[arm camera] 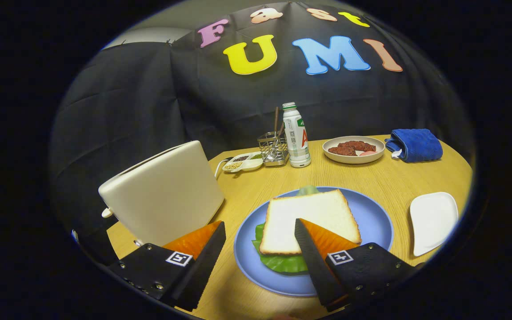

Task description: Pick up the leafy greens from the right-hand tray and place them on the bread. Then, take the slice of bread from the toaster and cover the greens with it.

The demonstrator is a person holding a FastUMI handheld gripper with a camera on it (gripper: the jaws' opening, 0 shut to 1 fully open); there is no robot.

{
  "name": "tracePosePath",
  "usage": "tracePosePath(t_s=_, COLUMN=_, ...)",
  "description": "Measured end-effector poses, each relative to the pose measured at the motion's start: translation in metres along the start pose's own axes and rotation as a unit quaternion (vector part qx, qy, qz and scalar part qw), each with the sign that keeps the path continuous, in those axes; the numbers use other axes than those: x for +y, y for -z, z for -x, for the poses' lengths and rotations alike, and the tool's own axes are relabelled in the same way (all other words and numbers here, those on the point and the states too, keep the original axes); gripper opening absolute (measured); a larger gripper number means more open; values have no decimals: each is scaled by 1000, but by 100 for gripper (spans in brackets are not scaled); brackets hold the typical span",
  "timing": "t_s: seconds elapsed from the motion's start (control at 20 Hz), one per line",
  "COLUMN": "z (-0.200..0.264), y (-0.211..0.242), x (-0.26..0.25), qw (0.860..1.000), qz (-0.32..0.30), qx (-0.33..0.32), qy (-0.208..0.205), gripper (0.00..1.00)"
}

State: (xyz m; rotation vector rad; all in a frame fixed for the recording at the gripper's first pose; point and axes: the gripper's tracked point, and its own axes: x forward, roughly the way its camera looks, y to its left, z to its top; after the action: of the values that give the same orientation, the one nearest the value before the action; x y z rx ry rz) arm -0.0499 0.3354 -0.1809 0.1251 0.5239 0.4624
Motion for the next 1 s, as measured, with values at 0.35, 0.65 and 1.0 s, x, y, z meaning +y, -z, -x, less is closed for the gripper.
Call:
tracePosePath(t_s=0.35, z=4, y=-22, x=4, qw=999, qz=42, qx=-15, qy=7, gripper=96)
tracePosePath(t_s=0.65, z=27, y=-92, x=-16, qw=993, qz=77, qx=-84, qy=40, gripper=95)
tracePosePath(t_s=1.0, z=77, y=-168, x=-104, qw=972, qz=124, qx=-153, qy=131, gripper=95)
